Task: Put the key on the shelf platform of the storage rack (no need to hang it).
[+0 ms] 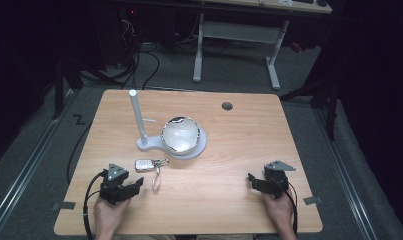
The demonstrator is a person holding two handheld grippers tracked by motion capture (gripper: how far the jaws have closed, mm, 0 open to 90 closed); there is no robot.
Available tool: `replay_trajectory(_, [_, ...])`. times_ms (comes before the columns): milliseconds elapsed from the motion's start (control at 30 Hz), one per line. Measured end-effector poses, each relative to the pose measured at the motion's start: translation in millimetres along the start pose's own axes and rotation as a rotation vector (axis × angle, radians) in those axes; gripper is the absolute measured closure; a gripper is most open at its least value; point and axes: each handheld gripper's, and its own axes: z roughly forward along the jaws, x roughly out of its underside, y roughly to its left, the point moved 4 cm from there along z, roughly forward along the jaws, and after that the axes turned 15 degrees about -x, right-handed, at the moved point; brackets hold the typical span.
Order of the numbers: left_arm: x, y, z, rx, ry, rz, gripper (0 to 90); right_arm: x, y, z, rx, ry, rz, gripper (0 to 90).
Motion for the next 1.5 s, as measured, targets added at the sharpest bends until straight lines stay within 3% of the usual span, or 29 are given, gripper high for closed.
replay_trajectory(367, [17.8,-23.1,-9.7,0.04,0.031,0.026,38.6,0.0,0.2,0.0,-0.001,0.0,0.0,27.8])
replay_trajectory(433, [20.6,-26.4,-9.2,0.029,0.041,0.015,38.7,0.1,0.3,0.0,-0.002,0.0,0.001,27.8])
replay_trajectory(533, [25.5,-29.8,-5.6,0.029,0.046,0.036,38.7,0.1,0.3,0.0,-0.002,0.001,0.0,27.8])
replay_trajectory(733, [29.2,-34.7,-3.4,0.025,0.06,0.04,38.7,0.1,0.5,0.1,-0.003,0.0,0.0,27.7])
replay_trajectory(867, [34.9,-39.7,0.1,0.013,0.066,0.05,38.7,0.1,0.5,0.1,-0.003,0.0,0.0,27.7])
replay_trajectory(1033, [44.8,-43.5,9.4,-0.015,0.046,0.096,41.7,0.1,0.5,0.1,-0.004,0.001,-0.003,27.7])
replay_trajectory(1133, [47.9,-46.3,13.7,-0.034,0.045,0.084,43.2,0.1,0.6,0.0,-0.005,0.002,-0.003,27.7])
replay_trajectory(1333, [52.2,-47.1,21.9,-0.043,0.045,0.102,49.3,0.1,0.6,0.0,-0.006,0.002,-0.003,27.6])
replay_trajectory(1367, [52.0,-45.8,24.4,-0.044,0.035,0.122,51.2,0.1,0.6,0.0,-0.006,0.002,-0.003,27.6])
replay_trajectory(1500, [52.6,-45.1,28.9,-0.066,0.034,0.119,55.6,0.1,0.6,0.0,-0.006,0.002,-0.003,27.6])
